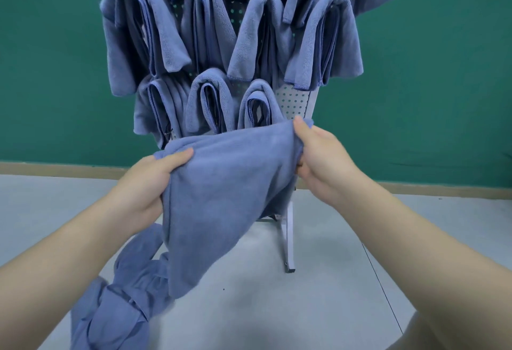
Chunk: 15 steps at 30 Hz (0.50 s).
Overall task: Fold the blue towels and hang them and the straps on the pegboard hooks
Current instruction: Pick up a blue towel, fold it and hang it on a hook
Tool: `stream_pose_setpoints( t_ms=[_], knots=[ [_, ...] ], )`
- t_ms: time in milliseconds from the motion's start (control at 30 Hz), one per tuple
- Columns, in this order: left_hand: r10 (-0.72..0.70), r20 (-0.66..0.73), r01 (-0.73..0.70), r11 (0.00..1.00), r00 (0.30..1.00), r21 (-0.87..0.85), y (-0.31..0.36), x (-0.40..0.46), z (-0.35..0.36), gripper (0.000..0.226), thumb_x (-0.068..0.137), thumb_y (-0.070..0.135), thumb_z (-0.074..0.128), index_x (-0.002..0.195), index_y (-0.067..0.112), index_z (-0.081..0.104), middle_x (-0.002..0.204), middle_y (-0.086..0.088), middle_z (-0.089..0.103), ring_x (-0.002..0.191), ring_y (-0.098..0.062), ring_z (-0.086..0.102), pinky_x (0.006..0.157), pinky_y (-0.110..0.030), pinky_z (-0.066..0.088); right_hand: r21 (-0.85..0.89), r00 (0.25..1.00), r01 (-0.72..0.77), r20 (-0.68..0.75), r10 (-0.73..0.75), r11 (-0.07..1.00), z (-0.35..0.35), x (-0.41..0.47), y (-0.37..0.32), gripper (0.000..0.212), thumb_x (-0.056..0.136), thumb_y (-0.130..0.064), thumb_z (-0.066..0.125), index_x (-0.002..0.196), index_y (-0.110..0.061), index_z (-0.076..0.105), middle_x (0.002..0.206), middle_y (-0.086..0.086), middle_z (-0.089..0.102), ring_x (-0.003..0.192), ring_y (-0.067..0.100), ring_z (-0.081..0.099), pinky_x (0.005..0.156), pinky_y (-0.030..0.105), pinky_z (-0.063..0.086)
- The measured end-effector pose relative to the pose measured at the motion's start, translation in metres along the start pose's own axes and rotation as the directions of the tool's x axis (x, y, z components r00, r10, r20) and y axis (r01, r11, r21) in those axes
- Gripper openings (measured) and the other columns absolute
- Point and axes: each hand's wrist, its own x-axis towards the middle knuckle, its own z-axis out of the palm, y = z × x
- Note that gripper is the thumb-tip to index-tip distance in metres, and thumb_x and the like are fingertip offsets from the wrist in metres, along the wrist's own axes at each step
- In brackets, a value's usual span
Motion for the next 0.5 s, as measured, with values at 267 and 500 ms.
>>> stream_pose_setpoints(
  t_ms=[267,500],
  knots=[
    [-0.026,0.037,0.025,1.0,0.999,0.014,0.004,0.01,-0.016,0.026,0.098,0.02,0.065,0.12,0.009,0.074,0.118,-0.006,0.077,0.109,-0.019,0.073,0.1,-0.037,0.054,0.166,0.991,-0.05,-0.118,0.07,0.985,-0.027,0.008,-0.007,0.032,0.107,-0.044,0.052,0.112,-0.015,0.067,0.101,0.002,0.08,0.09,0.019,0.078,0.069,0.033,0.062],
    [0.023,0.049,-0.015,0.988,0.999,-0.155,0.006,0.018,-0.02,0.034,0.107,0.021,0.048,0.131,0.009,0.068,0.126,-0.005,0.074,0.115,-0.017,0.071,0.095,-0.036,0.053,0.245,0.962,-0.264,-0.001,0.272,0.933,-0.036,0.008,-0.013,0.046,0.099,-0.054,0.06,0.122,-0.016,0.07,0.11,0.009,0.079,0.097,0.031,0.077,0.075,0.044,0.06]
  ],
)
